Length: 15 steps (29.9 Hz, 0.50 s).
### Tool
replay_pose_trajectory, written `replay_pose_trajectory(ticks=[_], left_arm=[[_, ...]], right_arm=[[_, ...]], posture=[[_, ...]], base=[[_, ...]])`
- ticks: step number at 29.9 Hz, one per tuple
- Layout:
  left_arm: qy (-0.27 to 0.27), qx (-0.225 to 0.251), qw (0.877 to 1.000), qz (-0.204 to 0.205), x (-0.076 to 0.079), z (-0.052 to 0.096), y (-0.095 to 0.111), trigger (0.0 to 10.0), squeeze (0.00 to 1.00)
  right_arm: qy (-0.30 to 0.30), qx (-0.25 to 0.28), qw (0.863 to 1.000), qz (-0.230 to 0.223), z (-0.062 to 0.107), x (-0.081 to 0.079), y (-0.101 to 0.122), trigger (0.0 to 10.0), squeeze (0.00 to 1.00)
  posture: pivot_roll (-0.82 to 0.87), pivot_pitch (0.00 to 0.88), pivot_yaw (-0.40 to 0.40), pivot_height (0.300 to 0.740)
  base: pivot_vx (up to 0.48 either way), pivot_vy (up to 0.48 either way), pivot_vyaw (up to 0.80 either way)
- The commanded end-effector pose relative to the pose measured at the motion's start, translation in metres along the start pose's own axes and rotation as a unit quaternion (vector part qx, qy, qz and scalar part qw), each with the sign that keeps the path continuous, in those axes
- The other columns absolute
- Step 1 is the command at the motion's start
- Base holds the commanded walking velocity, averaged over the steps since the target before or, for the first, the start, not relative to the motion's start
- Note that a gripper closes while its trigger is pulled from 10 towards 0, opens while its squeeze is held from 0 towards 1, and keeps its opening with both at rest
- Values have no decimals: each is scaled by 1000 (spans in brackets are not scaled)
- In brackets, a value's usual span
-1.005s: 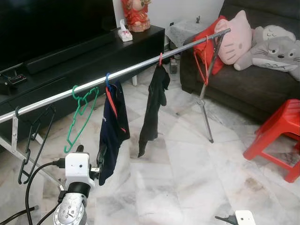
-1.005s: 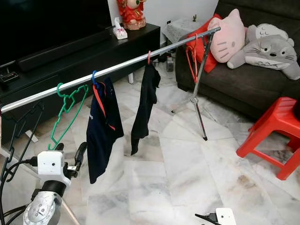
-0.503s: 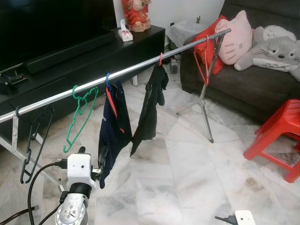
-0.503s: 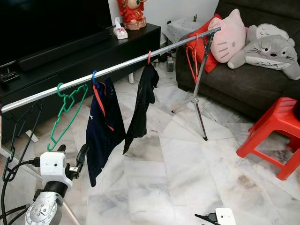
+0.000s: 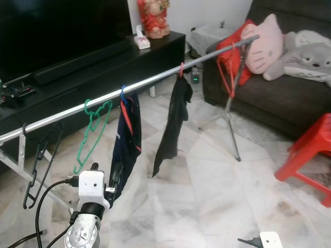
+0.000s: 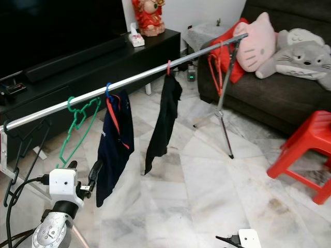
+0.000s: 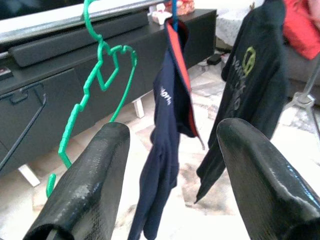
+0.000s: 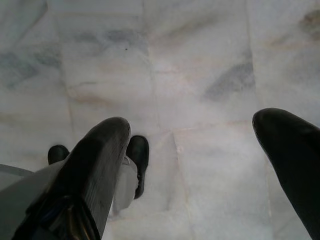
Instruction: Hang hanger
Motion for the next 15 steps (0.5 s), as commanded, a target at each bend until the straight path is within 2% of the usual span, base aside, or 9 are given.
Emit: replay_pose_trajectory(ticks=[1,15], left_arm=[[-4,-3,1000,5,1,-1,-2,10000,0],[-7,4,1000,1,2,-4,2,10000,0]], right_arm=[[-2,-6,1000,0,1,2,-3,10000,0],[2,-9,1000,2,1,1,-3,10000,0]], posture=[[-90,0,45,740],[-87,0,44,740]], base=[[307,0,0],[310,0,0]])
Point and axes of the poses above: a point about 5 cm out from each wrist's last joint towards the gripper, its own z axis pointing back from the gripper into the wrist, its own y axis along the axis of the wrist's last joint, x = y × z, the point moved 3 cm from there along -z, pointing out of the wrist towards the gripper, and after that the axes turned 2 degrees about z, right-handed, at the moved point
